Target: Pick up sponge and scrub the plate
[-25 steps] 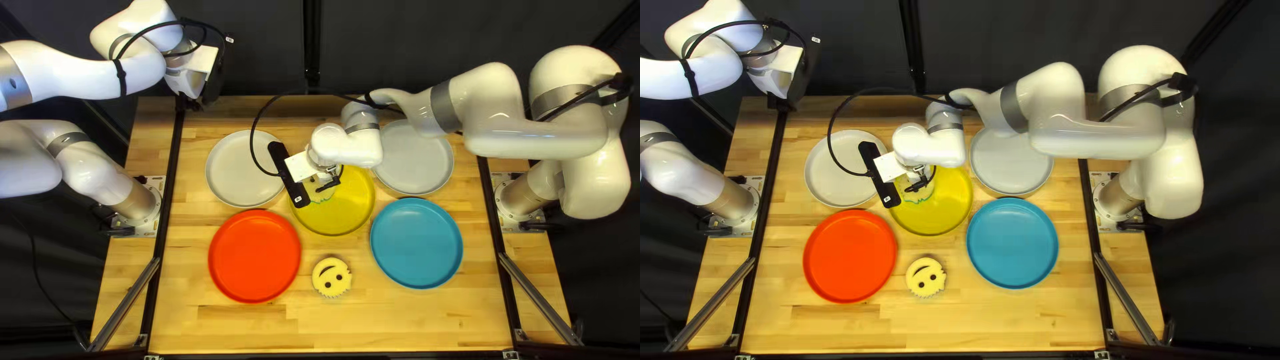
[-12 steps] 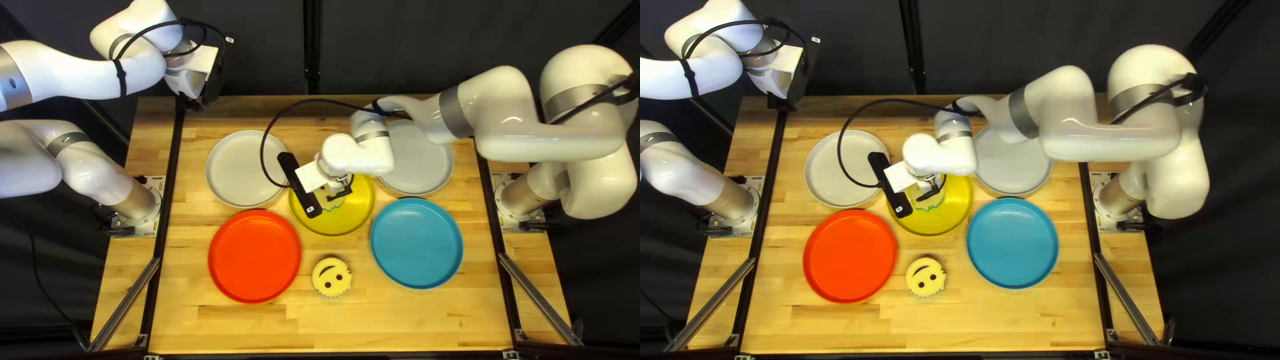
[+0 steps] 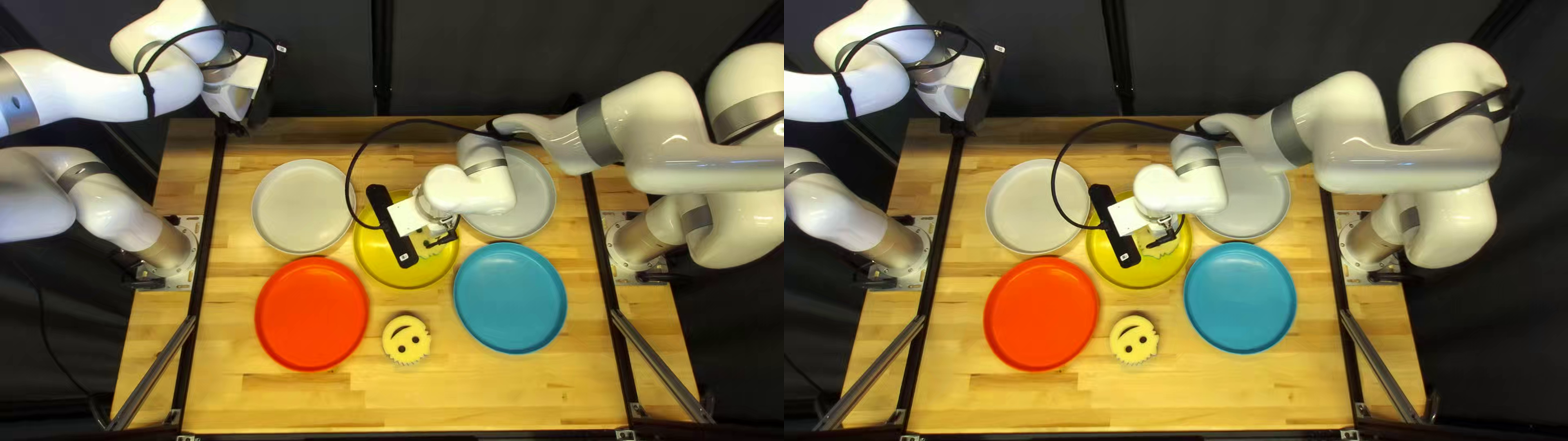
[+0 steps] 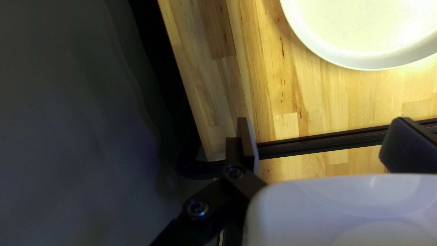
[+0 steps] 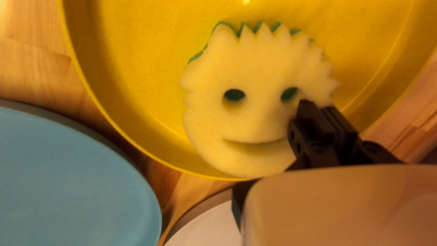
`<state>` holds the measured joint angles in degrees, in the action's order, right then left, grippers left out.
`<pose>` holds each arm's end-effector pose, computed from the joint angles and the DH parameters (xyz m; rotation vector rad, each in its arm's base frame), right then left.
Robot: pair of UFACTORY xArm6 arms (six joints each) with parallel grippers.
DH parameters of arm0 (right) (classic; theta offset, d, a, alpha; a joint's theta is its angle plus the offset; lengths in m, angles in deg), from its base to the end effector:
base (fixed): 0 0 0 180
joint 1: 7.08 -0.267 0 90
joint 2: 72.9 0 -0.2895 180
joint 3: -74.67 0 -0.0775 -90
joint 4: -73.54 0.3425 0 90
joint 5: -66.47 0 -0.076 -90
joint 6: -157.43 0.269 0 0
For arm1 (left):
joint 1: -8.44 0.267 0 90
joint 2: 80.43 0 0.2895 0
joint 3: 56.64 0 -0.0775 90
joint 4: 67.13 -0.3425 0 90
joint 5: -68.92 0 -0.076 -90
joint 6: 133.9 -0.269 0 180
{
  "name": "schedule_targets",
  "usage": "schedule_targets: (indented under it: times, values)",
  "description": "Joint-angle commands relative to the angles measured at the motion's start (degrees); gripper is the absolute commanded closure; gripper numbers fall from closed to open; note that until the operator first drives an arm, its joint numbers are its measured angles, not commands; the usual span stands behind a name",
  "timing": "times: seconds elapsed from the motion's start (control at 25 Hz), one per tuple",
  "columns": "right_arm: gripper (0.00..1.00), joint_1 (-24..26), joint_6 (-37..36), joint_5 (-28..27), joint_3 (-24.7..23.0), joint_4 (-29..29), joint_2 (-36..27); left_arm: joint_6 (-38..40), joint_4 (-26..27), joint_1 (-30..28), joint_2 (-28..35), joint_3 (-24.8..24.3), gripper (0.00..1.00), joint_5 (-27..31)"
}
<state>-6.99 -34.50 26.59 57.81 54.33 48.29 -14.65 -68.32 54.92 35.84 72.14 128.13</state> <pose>0.5269 -0.0384 0.0499 2.8427 0.6672 0.0184 0.2161 0.2334 0.1926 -3.0224 0.3933 -0.0697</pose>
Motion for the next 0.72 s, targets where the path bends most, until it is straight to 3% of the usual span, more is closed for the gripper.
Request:
schedule_targets:
  times: [0.04,0.2,0.32,0.72]
  values:
    - [1.0,-0.6,-1.4,-0.3,5.7,0.1,4.1,0.0,0.0,0.0,0.0,0.0,0.0,0.0]
    - [1.0,-1.6,-1.8,-1.0,8.9,-0.1,6.0,0.0,0.0,0.0,0.0,0.0,0.0,0.0]
    - [1.0,-2.9,-0.6,-0.5,8.2,-1.2,5.4,0.0,0.0,0.0,0.0,0.0,0.0,0.0]
    - [1.0,-3.3,2.7,1.2,-4.0,-2.8,-3.1,0.0,0.0,0.0,0.0,0.0,0.0,0.0]
